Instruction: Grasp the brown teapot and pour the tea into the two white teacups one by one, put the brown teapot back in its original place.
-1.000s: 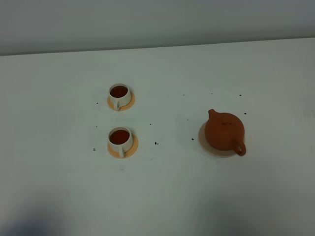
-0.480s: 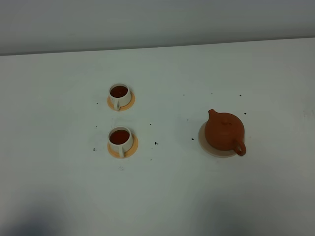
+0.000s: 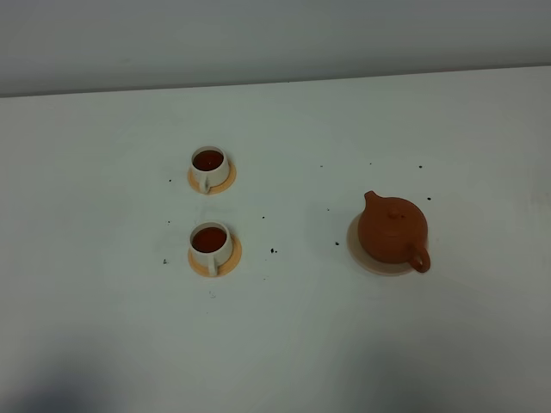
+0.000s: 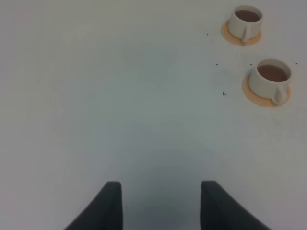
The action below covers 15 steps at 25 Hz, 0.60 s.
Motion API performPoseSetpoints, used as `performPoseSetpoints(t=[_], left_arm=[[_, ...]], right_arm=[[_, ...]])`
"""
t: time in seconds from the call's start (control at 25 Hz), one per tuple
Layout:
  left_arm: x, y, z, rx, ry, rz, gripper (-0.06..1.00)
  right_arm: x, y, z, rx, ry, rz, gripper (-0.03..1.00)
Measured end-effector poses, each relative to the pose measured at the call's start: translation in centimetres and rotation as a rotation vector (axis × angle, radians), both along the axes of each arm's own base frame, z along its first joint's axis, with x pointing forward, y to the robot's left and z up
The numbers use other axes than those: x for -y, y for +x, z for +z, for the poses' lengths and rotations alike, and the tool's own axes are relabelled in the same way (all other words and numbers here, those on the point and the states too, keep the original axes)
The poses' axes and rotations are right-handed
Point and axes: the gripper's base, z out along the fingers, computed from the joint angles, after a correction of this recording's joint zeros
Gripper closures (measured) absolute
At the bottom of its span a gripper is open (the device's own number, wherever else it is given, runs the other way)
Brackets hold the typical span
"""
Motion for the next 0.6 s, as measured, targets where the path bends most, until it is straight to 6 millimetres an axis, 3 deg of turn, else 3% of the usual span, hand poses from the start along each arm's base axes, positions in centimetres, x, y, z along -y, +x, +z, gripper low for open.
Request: performPoseSetpoints(t=[0.6], left_arm=[[0.0,0.0,0.0,0.0,0.0,0.0,0.55]], right_arm=[[0.0,0.0,0.0,0.0,0.0,0.0,0.73]])
